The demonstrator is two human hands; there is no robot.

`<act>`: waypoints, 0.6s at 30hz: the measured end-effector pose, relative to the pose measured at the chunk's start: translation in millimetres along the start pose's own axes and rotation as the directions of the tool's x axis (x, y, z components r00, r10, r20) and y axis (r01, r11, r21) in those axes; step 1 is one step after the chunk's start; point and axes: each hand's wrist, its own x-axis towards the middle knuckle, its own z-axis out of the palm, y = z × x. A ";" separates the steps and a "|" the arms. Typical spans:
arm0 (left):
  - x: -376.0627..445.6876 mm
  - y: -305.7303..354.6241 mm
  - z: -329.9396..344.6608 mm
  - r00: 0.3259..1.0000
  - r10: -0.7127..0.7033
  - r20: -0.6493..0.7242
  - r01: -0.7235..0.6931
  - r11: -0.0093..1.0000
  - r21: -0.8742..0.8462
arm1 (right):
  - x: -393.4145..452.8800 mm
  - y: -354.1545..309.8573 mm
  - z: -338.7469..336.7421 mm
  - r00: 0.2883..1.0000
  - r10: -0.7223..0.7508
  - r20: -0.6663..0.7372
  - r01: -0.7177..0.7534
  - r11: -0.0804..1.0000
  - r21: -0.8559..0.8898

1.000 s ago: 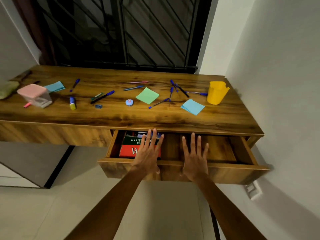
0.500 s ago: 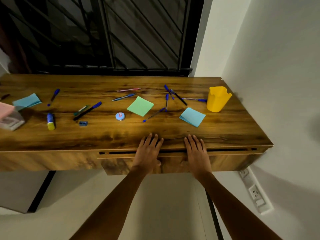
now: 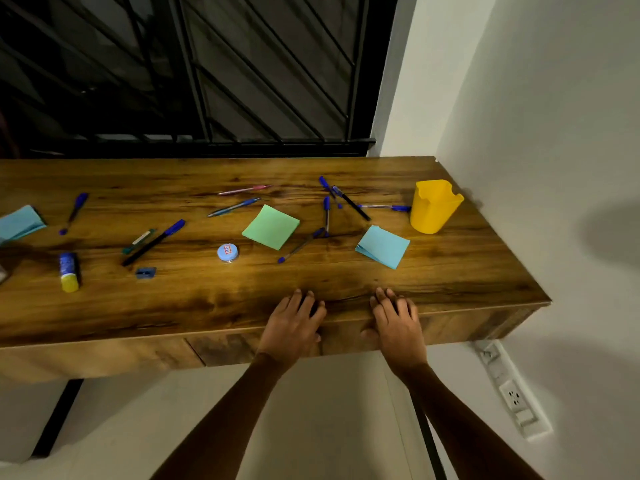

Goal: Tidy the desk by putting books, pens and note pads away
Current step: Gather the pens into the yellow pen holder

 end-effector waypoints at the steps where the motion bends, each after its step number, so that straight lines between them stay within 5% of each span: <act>1: 2.4 -1.1 -3.3 1.000 0.011 0.005 -0.011 1.000 0.017 | 0.2 -1.0 -3.1 1.000 0.020 0.023 -0.021 1.000 0.018; 6: 34.4 -3.8 -29.4 1.000 0.004 -0.001 -0.004 0.997 -0.073 | 7.9 8.4 -29.1 0.991 0.075 0.106 -0.104 0.949 0.297; 10: 101.0 3.9 -58.1 0.993 -0.110 -0.040 0.087 0.925 -0.371 | 42.1 35.5 -44.3 0.893 0.423 0.152 -0.402 0.601 0.691; 13: 171.1 18.4 -67.1 0.976 -0.219 -0.013 0.155 0.732 -0.663 | 86.5 74.4 -42.2 0.750 0.657 0.083 -0.452 0.417 0.789; 15: 214.8 29.4 -67.3 0.955 -0.272 0.121 0.253 0.526 -0.812 | 114.0 98.4 -33.0 0.675 0.731 0.099 -0.492 0.346 0.799; 18: 270.9 43.3 -60.6 0.934 -0.201 0.297 0.339 0.226 -0.913 | 146.8 123.9 -9.0 0.623 0.763 0.172 -0.553 0.275 0.786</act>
